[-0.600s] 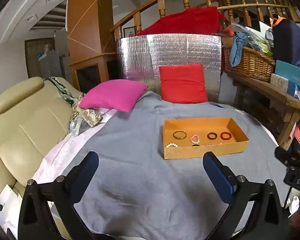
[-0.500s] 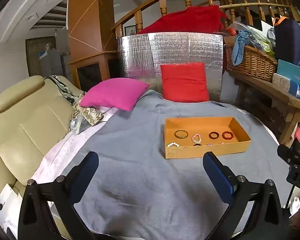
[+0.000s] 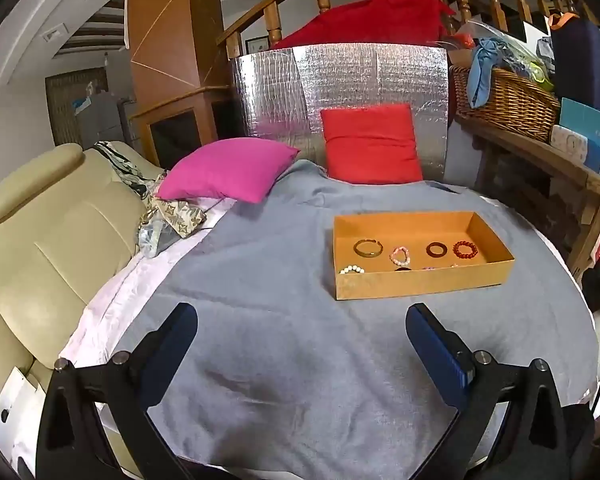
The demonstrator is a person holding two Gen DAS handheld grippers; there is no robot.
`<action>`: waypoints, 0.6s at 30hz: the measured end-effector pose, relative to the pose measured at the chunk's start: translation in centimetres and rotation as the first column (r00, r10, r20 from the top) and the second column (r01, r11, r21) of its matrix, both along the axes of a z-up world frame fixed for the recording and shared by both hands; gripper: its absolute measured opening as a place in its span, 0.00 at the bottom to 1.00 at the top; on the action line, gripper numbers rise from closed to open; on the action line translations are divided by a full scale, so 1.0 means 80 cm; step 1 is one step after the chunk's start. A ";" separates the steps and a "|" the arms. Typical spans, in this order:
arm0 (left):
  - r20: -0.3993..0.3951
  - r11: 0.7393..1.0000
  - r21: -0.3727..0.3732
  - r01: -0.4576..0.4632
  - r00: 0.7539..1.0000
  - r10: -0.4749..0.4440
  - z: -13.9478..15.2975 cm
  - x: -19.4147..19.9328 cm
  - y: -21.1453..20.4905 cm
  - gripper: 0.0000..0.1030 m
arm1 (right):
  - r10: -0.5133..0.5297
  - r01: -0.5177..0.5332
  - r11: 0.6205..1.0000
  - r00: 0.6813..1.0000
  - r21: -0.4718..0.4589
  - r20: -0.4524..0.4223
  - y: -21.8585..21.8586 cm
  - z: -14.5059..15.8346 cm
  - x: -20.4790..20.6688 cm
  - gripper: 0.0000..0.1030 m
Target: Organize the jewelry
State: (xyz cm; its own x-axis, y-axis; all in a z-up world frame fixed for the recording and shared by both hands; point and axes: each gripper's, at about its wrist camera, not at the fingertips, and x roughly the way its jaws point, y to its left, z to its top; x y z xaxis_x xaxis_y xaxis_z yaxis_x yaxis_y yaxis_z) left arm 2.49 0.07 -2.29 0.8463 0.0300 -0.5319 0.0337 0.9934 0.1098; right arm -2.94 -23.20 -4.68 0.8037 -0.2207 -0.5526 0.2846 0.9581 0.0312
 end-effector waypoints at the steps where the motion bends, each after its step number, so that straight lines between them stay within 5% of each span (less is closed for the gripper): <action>1: 0.007 1.000 0.001 -0.002 1.000 0.002 0.001 0.001 0.000 1.00 | -0.004 0.004 1.000 1.000 0.007 -0.002 -0.003 -0.001 0.000 1.00; 18: -0.023 1.000 0.000 0.006 1.000 -0.006 -0.025 0.020 -0.013 1.00 | 0.036 -0.036 0.999 0.998 -0.002 -0.052 0.008 -0.018 0.016 1.00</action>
